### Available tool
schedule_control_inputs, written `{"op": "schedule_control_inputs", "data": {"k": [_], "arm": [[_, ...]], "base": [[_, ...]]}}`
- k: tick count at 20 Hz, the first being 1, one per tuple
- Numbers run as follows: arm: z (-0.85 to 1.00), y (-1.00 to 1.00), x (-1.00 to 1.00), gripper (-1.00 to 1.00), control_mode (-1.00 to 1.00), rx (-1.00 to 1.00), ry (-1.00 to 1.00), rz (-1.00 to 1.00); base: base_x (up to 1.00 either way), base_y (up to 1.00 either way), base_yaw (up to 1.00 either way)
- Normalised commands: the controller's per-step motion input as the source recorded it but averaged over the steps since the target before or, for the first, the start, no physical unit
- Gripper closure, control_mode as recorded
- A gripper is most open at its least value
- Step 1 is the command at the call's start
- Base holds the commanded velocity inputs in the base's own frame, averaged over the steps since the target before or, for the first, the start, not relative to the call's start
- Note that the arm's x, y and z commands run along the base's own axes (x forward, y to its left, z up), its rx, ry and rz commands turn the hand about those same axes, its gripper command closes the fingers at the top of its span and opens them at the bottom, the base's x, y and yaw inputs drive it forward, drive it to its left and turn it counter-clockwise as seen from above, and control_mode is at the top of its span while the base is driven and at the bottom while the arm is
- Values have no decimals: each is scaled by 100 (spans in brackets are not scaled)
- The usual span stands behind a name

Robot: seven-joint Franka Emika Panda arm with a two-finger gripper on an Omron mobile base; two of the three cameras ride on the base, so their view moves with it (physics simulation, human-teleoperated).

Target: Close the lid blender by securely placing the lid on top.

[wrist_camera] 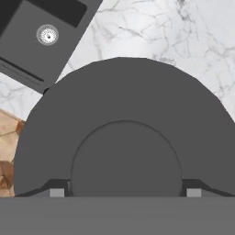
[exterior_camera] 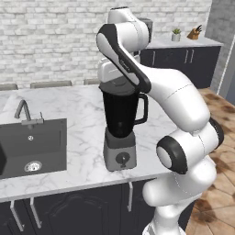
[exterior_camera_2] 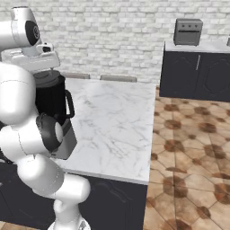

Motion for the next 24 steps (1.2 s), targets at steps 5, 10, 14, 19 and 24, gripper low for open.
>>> {"op": "schedule_control_inputs", "data": {"k": [5, 10, 14, 19, 24], "arm": [[-14, -2, 0, 100, -100, 0, 0, 2], [-16, -23, 0, 100, -100, 0, 0, 0], [-24, -21, 0, 100, -100, 0, -1, 0], [-28, -7, 0, -100, -100, 0, 0, 0], [-9, -17, 0, -100, -100, 0, -7, 0]], "base": [[0, 0, 0], [0, 0, 0], [0, 0, 0], [0, 0, 0], [0, 0, 0]]}}
